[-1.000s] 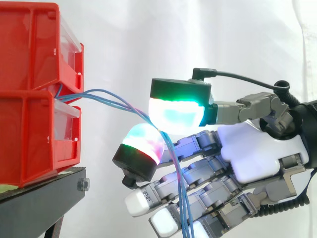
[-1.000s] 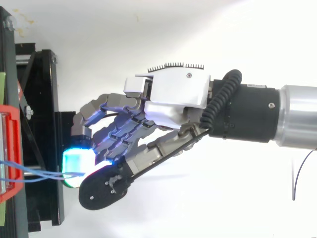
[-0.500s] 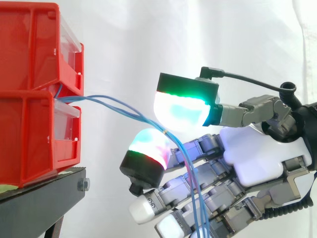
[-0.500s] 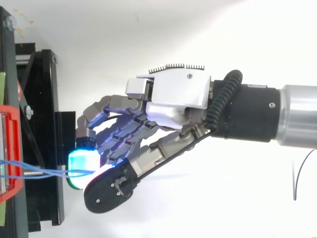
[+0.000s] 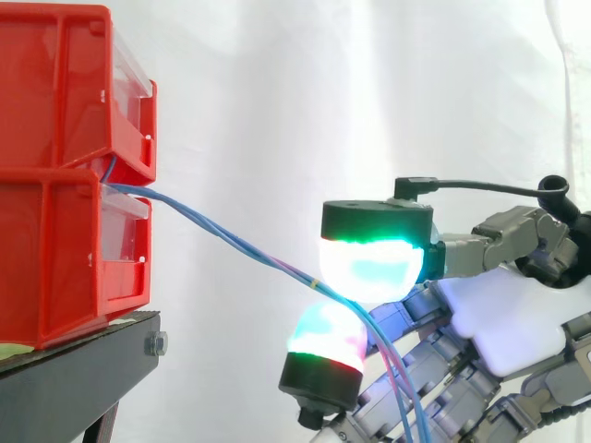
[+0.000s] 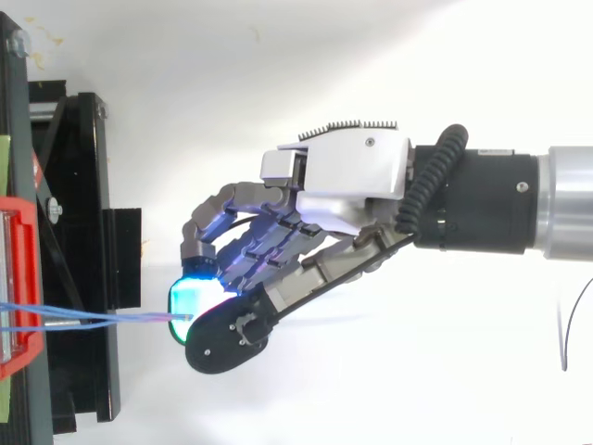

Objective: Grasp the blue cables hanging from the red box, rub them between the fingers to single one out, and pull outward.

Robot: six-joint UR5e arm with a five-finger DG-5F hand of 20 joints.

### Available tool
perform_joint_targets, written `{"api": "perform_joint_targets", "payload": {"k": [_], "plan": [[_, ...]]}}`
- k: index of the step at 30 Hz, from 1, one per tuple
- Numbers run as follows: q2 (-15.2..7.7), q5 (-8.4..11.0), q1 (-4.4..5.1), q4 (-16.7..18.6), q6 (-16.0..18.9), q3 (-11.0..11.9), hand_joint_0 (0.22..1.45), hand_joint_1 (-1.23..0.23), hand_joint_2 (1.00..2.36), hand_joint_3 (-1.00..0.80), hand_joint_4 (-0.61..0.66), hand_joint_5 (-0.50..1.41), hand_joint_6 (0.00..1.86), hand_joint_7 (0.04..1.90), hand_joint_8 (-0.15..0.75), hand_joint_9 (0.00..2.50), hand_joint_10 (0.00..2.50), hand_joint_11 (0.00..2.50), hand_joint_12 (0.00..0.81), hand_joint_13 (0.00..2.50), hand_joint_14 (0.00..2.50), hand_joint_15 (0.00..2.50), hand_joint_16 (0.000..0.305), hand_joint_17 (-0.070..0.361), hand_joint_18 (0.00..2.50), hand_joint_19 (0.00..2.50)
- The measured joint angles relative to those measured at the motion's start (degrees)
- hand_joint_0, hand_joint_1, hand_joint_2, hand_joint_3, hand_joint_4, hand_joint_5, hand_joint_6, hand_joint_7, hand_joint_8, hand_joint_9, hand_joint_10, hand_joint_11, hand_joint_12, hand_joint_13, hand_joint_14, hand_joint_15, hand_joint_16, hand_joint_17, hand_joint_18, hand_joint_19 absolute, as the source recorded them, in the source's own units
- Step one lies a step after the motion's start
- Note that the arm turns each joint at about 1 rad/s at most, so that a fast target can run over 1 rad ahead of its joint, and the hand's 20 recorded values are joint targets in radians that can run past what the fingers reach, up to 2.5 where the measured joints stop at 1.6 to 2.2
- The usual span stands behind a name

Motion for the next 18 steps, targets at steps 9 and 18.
{"api": "perform_joint_targets", "payload": {"k": [9,18], "plan": [[1.2,0.14,0.07,-0.9,-2.9,0.0,0.68,-0.90,1.02,-0.22,-0.02,-0.19,0.91,1.04,0.257,0.70,0.01,0.35,0.360,0.75,0.02,0.51,0.044,0.099,0.69,0.53],[1.3,0.17,0.33,-0.3,-3.3,0.1,0.67,-0.93,1.00,-0.50,0.07,-0.18,0.90,0.99,0.252,0.69,0.01,0.35,0.353,0.74,0.02,0.51,0.044,0.099,0.69,0.52]]}}
